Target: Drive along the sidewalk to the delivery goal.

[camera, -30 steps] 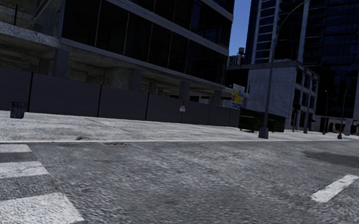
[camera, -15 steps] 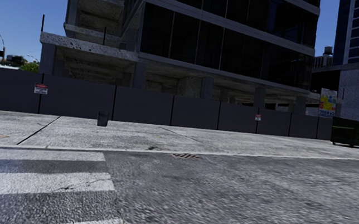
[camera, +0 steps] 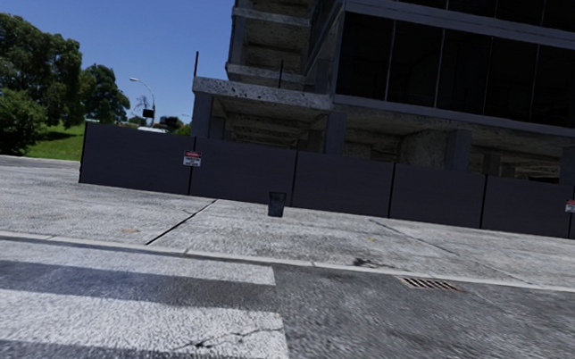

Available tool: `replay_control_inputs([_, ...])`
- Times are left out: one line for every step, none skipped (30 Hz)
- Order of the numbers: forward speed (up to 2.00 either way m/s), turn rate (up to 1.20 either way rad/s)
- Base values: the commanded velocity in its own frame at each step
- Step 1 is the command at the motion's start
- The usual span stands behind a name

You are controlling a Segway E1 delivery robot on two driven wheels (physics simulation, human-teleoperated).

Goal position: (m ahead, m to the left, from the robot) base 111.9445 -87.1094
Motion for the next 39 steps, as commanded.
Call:
replay_control_inputs([1.13,0.75])
replay_control_inputs([1.13,0.75])
replay_control_inputs([1.14,0.75])
replay_control_inputs([1.14,0.75])
replay_control_inputs([1.14,0.75])
replay_control_inputs([1.16,0.75])
replay_control_inputs([1.16,0.75])
replay_control_inputs([1.25,0.72])
replay_control_inputs([1.36,0.65])
replay_control_inputs([1.44,0.61])
replay_control_inputs([1.47,0.44])
replay_control_inputs([1.47,0.44])
replay_control_inputs([1.49,0.30])
replay_control_inputs([1.49,0.27])
replay_control_inputs([1.49,0.26])
replay_control_inputs([1.49,0.26])
replay_control_inputs([1.49,0.23])
replay_control_inputs([1.49,0.13])
replay_control_inputs([1.48,0.00])
replay_control_inputs([1.41,0.00])
replay_control_inputs([1.39,0.00])
replay_control_inputs([1.39,0.00])
replay_control_inputs([1.36,0.00])
replay_control_inputs([1.34,0.00])
replay_control_inputs([1.34,0.00])
replay_control_inputs([1.33,0.00])
replay_control_inputs([1.33,0.00])
replay_control_inputs([1.32,0.00])
replay_control_inputs([1.32,0.00])
replay_control_inputs([1.30,0.00])
replay_control_inputs([1.27,0.00])
replay_control_inputs([1.27,0.00])
replay_control_inputs([1.25,0.00])
replay_control_inputs([1.24,0.00])
replay_control_inputs([1.23,0.00])
replay_control_inputs([1.23,0.00])
replay_control_inputs([1.21,0.00])
replay_control_inputs([1.20,-0.17])
replay_control_inputs([1.19,-0.24])
